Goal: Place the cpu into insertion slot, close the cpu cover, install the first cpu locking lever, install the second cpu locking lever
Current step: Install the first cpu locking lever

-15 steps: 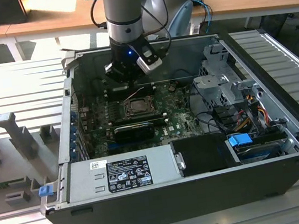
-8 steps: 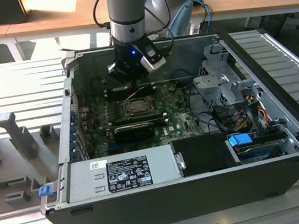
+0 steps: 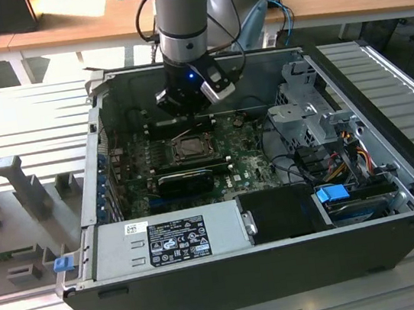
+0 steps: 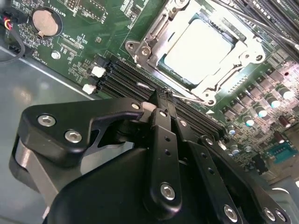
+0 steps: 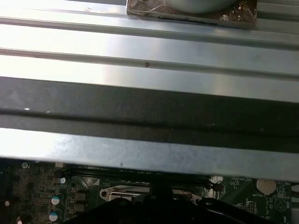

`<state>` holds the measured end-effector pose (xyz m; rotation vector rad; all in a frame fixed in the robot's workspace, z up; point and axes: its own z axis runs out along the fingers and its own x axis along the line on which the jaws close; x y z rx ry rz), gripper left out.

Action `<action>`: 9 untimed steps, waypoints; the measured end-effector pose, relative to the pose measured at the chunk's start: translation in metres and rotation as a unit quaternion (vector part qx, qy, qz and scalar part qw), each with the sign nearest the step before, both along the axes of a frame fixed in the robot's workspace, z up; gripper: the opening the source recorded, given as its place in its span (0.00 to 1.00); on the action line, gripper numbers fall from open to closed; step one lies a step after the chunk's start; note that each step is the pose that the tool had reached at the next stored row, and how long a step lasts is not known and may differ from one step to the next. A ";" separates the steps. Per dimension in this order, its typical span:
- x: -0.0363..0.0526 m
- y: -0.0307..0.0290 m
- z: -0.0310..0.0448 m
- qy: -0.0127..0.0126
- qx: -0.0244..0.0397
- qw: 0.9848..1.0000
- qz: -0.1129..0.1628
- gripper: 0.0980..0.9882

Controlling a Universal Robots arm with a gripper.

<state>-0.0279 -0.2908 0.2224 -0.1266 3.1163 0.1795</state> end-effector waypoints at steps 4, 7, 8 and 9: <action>0.0047 0.0008 -0.0041 0.000 0.000 1.000 0.000 0.01; 0.0068 0.0008 -0.0082 0.000 0.000 1.000 0.000 0.01; 0.0072 0.0008 -0.0092 0.000 0.000 1.000 0.000 0.01; 0.0075 0.0008 -0.0105 0.000 0.000 1.000 0.000 0.01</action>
